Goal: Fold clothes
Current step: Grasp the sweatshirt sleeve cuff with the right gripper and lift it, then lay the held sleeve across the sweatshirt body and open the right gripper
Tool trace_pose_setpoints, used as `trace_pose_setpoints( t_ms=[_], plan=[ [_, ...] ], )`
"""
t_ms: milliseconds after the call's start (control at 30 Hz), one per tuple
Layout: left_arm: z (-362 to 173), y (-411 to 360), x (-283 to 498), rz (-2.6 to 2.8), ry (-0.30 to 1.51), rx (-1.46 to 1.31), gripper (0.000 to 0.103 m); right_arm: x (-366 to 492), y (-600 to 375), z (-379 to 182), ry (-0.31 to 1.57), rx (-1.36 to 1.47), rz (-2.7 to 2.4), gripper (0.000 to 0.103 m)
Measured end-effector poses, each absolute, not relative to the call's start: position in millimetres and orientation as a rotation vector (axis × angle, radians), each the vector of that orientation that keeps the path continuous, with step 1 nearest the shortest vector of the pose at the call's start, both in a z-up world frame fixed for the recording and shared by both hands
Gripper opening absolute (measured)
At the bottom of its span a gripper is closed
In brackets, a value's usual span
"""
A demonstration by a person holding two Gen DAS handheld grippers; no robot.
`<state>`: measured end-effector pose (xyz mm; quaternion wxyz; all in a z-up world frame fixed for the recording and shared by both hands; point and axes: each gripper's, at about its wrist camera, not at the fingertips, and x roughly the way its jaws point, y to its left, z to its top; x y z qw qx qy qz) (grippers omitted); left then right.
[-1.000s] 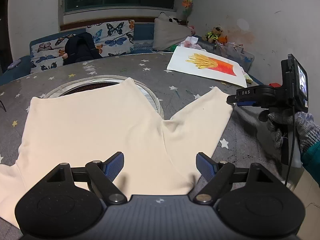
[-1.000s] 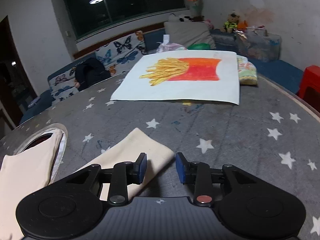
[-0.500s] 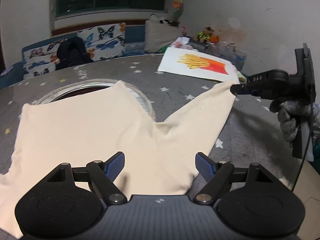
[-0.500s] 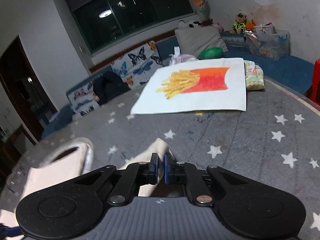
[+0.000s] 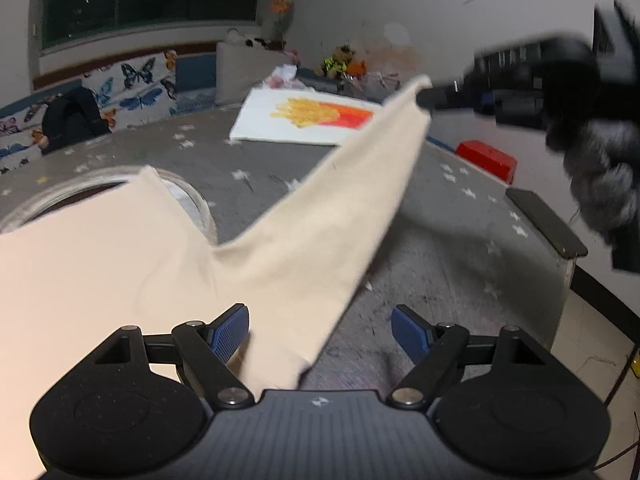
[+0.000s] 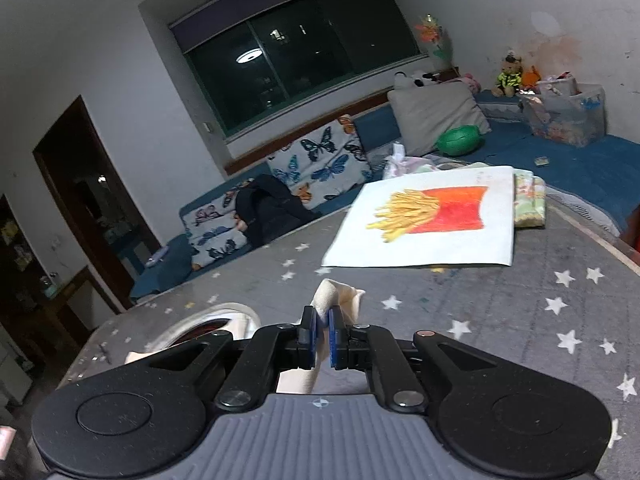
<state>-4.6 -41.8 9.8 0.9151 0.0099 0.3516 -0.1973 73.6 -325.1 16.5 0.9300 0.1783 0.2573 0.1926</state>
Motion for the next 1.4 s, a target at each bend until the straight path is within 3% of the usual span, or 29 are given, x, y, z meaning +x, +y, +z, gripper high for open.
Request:
trace_pose_setpoints(
  t_ms=[233,533,767,900,1100,1400],
  plan=[
    [0.9,-36.6,-15.7,-0.453,0.741,-0.034,0.081,73.7,-295.9,46.3,0.496,0.358,0.48,0.006],
    [23.6,17.8,-63.1,-0.422,0.637,-0.133,0.082,55.2,-209.3,94.7,0.455,0.225,0.693,0.006],
    [35.0,104.4,-119.0,-0.193,0.566,-0.218,0.085,42.5,-113.7,82.8,0.534,0.102,0.882,0.006],
    [36.1,143.3,-137.8,-0.063,0.553,-0.258,0.084,34.2,-69.8,61.0,0.617,0.056,0.981,0.011],
    [39.1,168.9,-141.5,0.025,0.54,-0.291,0.074,35.8,-75.0,52.0,0.645,0.0,0.97,0.012],
    [39.8,161.0,-100.6,-0.021,0.542,-0.298,0.044,70.0,-129.5,3.6,0.738,-0.16,0.741,0.014]
  ],
)
